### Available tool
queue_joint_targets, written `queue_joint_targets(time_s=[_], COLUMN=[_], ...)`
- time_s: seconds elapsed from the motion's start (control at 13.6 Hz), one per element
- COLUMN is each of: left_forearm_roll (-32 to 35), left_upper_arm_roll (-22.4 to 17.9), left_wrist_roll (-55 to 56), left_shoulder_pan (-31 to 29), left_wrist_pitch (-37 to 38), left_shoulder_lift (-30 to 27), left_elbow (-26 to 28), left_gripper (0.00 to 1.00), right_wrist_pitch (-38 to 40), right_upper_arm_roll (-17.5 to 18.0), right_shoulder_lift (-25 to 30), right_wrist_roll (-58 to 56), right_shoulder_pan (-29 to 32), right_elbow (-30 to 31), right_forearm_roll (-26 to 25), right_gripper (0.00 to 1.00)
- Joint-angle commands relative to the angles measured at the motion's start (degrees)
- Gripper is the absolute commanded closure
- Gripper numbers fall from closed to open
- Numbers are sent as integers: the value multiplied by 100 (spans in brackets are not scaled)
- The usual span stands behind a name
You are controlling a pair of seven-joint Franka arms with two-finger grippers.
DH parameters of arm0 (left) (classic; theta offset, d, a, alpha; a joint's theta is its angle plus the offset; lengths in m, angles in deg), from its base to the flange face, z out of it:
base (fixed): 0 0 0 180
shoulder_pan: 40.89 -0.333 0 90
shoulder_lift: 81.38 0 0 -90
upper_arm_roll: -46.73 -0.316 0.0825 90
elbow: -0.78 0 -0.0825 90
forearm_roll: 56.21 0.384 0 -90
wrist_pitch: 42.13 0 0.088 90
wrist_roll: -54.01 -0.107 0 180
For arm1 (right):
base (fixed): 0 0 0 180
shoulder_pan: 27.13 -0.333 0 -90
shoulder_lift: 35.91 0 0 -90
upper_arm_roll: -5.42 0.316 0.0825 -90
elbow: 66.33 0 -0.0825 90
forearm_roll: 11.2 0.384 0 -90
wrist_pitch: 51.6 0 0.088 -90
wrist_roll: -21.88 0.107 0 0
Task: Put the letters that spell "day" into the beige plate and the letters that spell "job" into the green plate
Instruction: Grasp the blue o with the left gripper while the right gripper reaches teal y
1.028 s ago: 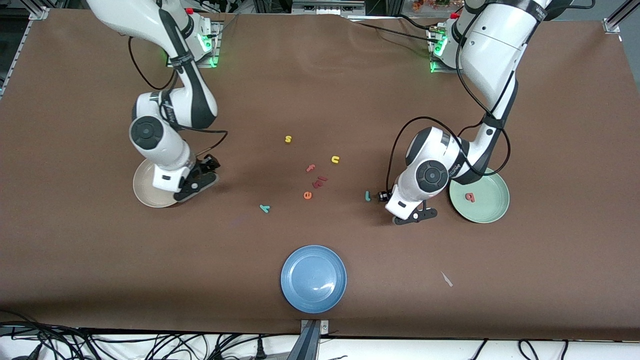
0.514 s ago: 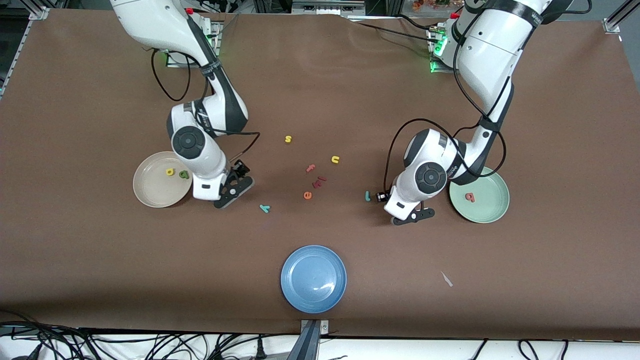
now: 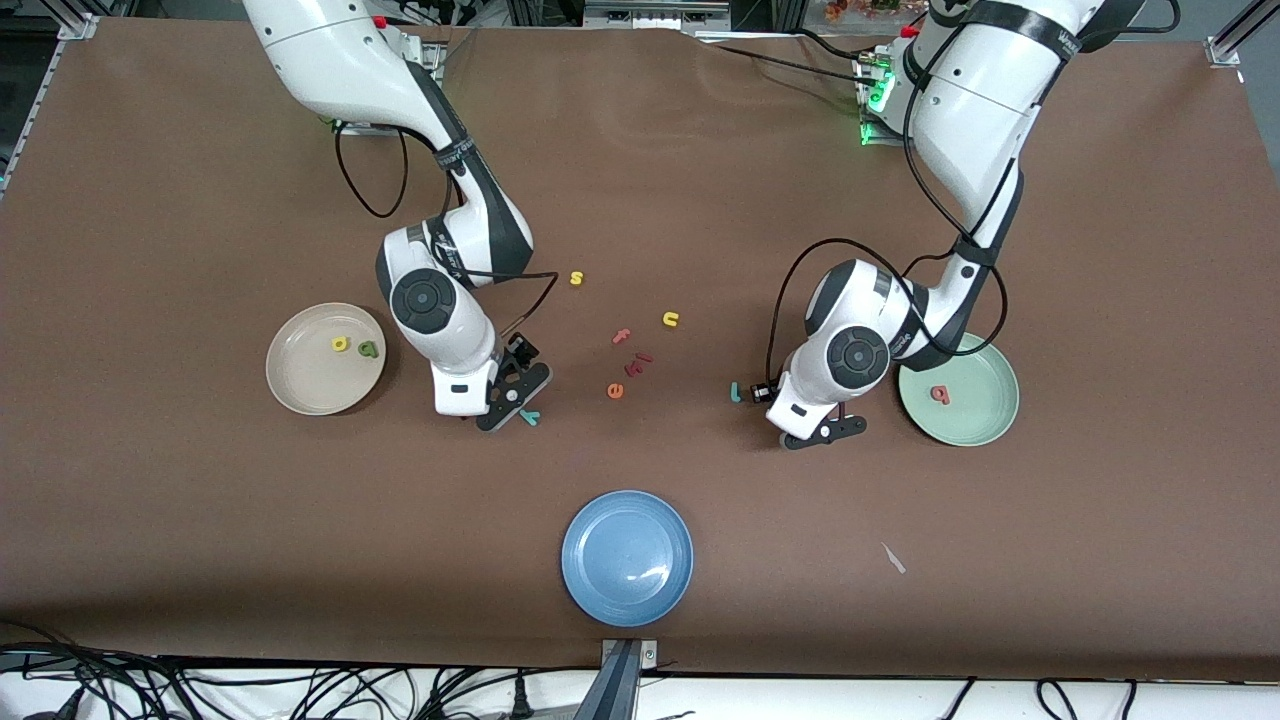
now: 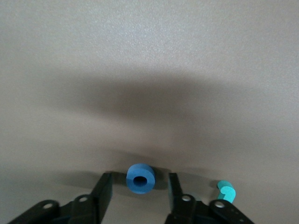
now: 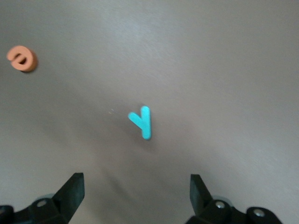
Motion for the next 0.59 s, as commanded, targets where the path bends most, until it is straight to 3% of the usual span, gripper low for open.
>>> queue_joint_targets(time_s=[0.0,0.51], left_forearm_roll=[-114,-62], left_upper_arm_roll=[-42,-51], left_wrist_roll=[-33,-95], left_shoulder_pan=[52,34], left_wrist_pitch=[-50,-199], left_shoulder_lift=[-2,51], left_elbow=[8,-36], left_gripper=[47,55], right_wrist_pitch=[69,25], right_upper_arm_roll=[299,308], right_shoulder_lift=[-240,-556], right_wrist_roll=[-604,-1001], right_shoulder_pan=[327,424], right_elbow=[-250,-557], right_forearm_roll=[219,236], right_gripper=[0,0])
